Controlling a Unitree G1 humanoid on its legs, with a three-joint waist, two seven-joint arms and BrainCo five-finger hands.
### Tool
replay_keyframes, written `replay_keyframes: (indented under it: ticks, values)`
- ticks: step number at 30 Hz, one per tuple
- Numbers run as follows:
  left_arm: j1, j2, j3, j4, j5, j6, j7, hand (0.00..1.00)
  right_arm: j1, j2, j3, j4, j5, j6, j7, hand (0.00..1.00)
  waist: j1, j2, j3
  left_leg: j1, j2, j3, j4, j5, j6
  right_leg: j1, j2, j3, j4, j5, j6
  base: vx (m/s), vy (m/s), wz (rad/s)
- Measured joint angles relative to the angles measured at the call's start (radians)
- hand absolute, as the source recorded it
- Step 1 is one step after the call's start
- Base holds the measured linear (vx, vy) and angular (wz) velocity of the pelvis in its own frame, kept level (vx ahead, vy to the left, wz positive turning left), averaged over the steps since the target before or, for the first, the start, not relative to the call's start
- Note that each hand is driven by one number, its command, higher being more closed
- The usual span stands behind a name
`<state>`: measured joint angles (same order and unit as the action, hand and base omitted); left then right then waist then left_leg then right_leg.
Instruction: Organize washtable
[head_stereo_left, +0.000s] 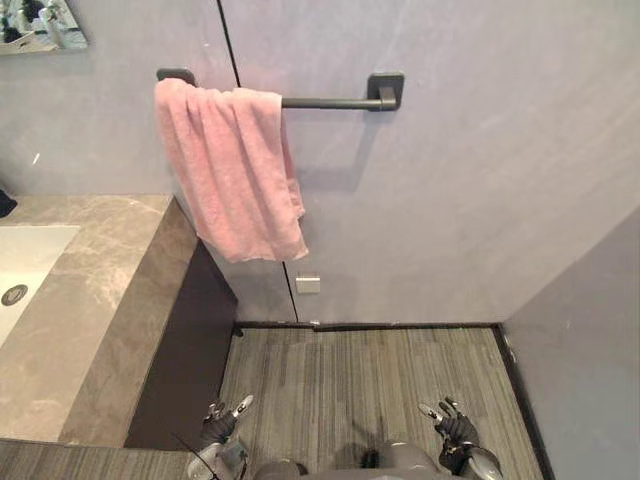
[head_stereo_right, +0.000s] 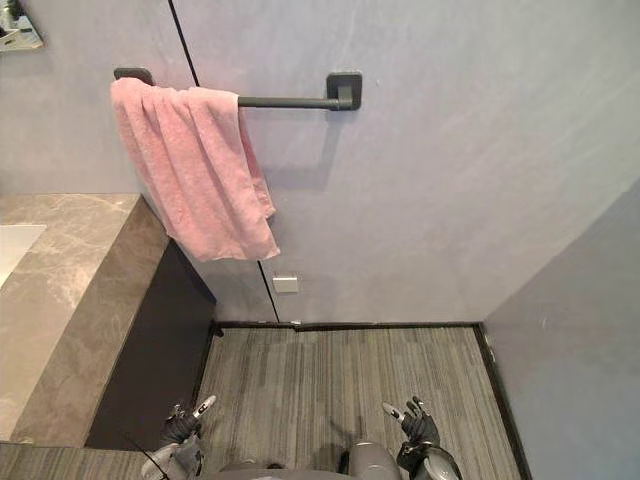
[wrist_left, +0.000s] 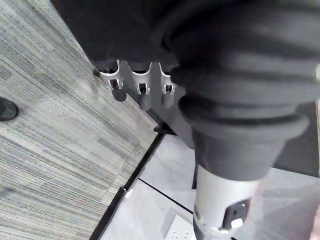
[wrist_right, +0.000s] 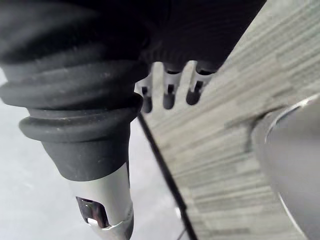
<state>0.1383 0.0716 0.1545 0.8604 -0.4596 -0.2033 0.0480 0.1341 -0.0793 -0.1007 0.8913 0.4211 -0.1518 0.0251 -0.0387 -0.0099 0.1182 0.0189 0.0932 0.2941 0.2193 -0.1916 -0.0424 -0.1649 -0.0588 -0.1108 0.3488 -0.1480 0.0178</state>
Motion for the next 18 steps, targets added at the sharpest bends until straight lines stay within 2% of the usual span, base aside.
replay_keyframes:
  ticks: [1, 2, 4, 5, 8, 9, 10, 12, 15, 18]
  values:
    - [-0.012, -0.005, -0.011, 0.013, 0.003, 0.000, 0.000, 0.00, 0.004, -0.012, -0.001, 0.009, 0.000, 0.000, 0.000, 0.00, 0.007, 0.005, -0.009, -0.006, 0.022, -0.025, 0.028, -0.011, -0.016, 0.016, 0.008, -0.025, -0.007, -0.003, -0.022, 0.23, -0.187, 0.55]
    - [-0.014, -0.011, -0.010, 0.013, 0.003, 0.000, -0.002, 0.00, 0.004, -0.012, -0.001, 0.009, 0.000, -0.001, 0.000, 0.00, 0.012, 0.014, -0.011, -0.015, 0.035, -0.036, 0.048, -0.014, -0.020, 0.031, 0.014, -0.048, -0.023, -0.006, -0.026, 0.27, -0.231, 0.52]
    - [-0.037, -0.030, -0.010, 0.013, -0.002, 0.000, -0.002, 0.00, 0.005, -0.028, -0.012, 0.009, 0.002, -0.004, -0.001, 0.00, -0.002, 0.045, -0.001, -0.052, 0.066, -0.045, 0.114, -0.008, -0.029, 0.081, 0.022, -0.111, -0.069, 0.004, -0.043, 0.21, -0.165, 0.76]
    - [-0.048, -0.038, -0.010, 0.012, -0.003, -0.002, -0.002, 0.00, 0.011, -0.027, -0.025, 0.010, 0.003, -0.004, -0.002, 0.00, 0.001, 0.045, 0.001, -0.062, 0.075, -0.029, 0.140, 0.002, -0.045, 0.118, 0.013, -0.137, -0.102, 0.007, -0.049, 0.16, -0.093, 0.75]
    - [-0.048, -0.039, -0.023, 0.012, -0.003, -0.003, -0.003, 0.00, 0.003, -0.027, -0.048, 0.005, 0.011, -0.011, -0.004, 0.00, 0.003, 0.037, 0.005, -0.052, 0.097, 0.050, 0.107, 0.001, -0.041, 0.165, -0.015, -0.157, -0.131, 0.008, -0.050, 0.10, -0.035, 0.38]
    - [-0.046, -0.039, -0.028, 0.012, -0.001, -0.003, -0.004, 0.00, -0.004, -0.030, -0.051, 0.004, 0.011, -0.020, -0.005, 0.00, 0.003, 0.045, 0.002, -0.053, 0.097, 0.045, 0.053, 0.021, -0.039, 0.165, -0.020, -0.155, -0.131, 0.008, -0.049, 0.07, 0.053, 0.06]
    - [-0.046, -0.038, -0.029, 0.011, 0.000, -0.003, -0.003, 0.00, -0.014, -0.055, -0.051, 0.004, 0.010, -0.022, -0.005, 0.00, 0.004, 0.069, 0.001, -0.063, 0.102, 0.010, -0.012, 0.168, -0.032, 0.162, -0.005, -0.150, -0.137, 0.009, -0.040, 0.05, 0.100, -0.04]
    - [-0.048, -0.032, -0.028, 0.010, 0.000, -0.003, -0.002, 0.00, -0.019, -0.053, -0.049, -0.001, 0.010, -0.021, -0.005, 0.00, 0.007, 0.076, -0.006, -0.052, 0.094, -0.016, -0.039, 0.168, -0.040, 0.161, -0.003, -0.130, -0.160, 0.017, -0.018, 0.03, 0.123, -0.04]
    - [-0.048, -0.026, -0.029, 0.010, 0.000, -0.003, -0.002, 0.00, -0.021, -0.040, -0.050, -0.002, 0.010, -0.020, -0.008, 0.00, 0.009, 0.058, -0.006, -0.039, 0.082, -0.013, -0.087, 0.169, -0.041, 0.159, 0.002, -0.112, -0.194, 0.038, -0.008, -0.03, 0.075, -0.09]
    - [-0.039, -0.025, -0.030, 0.006, 0.000, -0.002, -0.002, 0.00, -0.020, -0.033, -0.050, -0.003, 0.010, -0.021, -0.009, 0.00, 0.010, 0.058, -0.009, 0.003, 0.075, 0.015, -0.153, 0.182, -0.055, 0.160, 0.009, -0.079, -0.217, 0.059, -0.003, -0.06, 0.063, -0.29]
